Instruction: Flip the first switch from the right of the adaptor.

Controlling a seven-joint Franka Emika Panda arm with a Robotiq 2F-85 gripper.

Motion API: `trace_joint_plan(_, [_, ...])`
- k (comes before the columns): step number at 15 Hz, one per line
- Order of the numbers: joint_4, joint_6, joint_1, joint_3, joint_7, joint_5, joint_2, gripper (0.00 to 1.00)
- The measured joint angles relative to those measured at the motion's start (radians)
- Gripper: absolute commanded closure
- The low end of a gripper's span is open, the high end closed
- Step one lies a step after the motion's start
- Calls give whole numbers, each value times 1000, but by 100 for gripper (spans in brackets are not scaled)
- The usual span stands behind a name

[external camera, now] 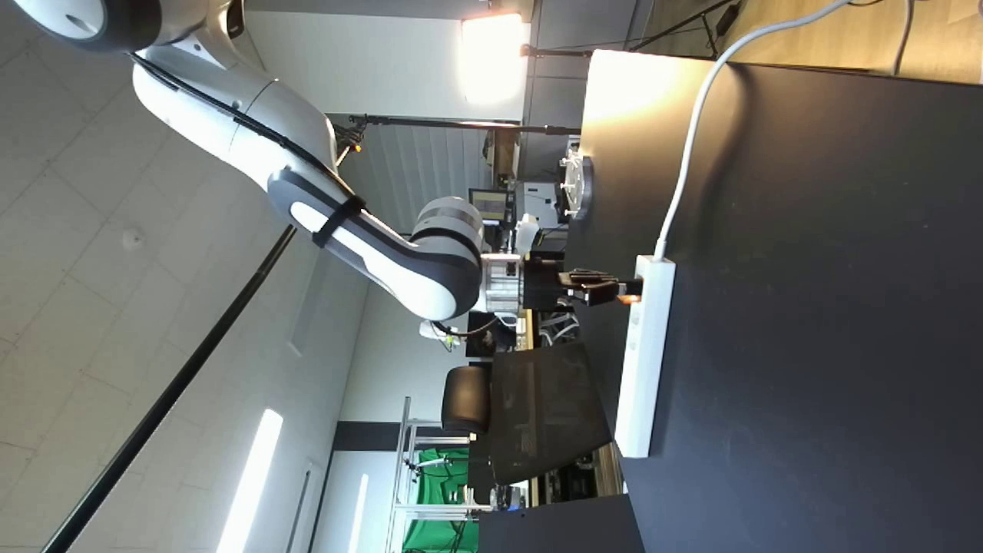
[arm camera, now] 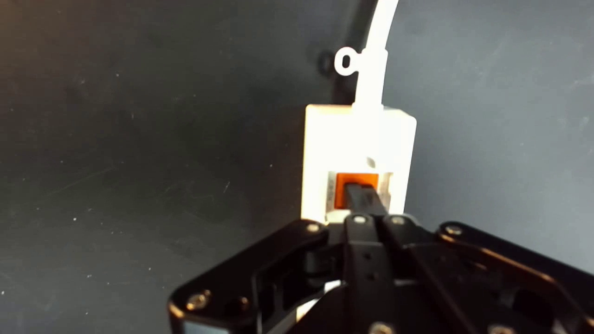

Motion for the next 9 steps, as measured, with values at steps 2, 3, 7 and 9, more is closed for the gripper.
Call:
trace_joint_plan(2, [-23,36,37,-24,74,-61,-10,100])
trace_joint_plan(3, [-36,56,60,-39,116,-96,-16,100])
trace_joint_plan(7, [-100,156,187,-137,322,-286,-35,100])
trace_joint_plan(9, [-139,233,294,-234,461,-413,-37,100])
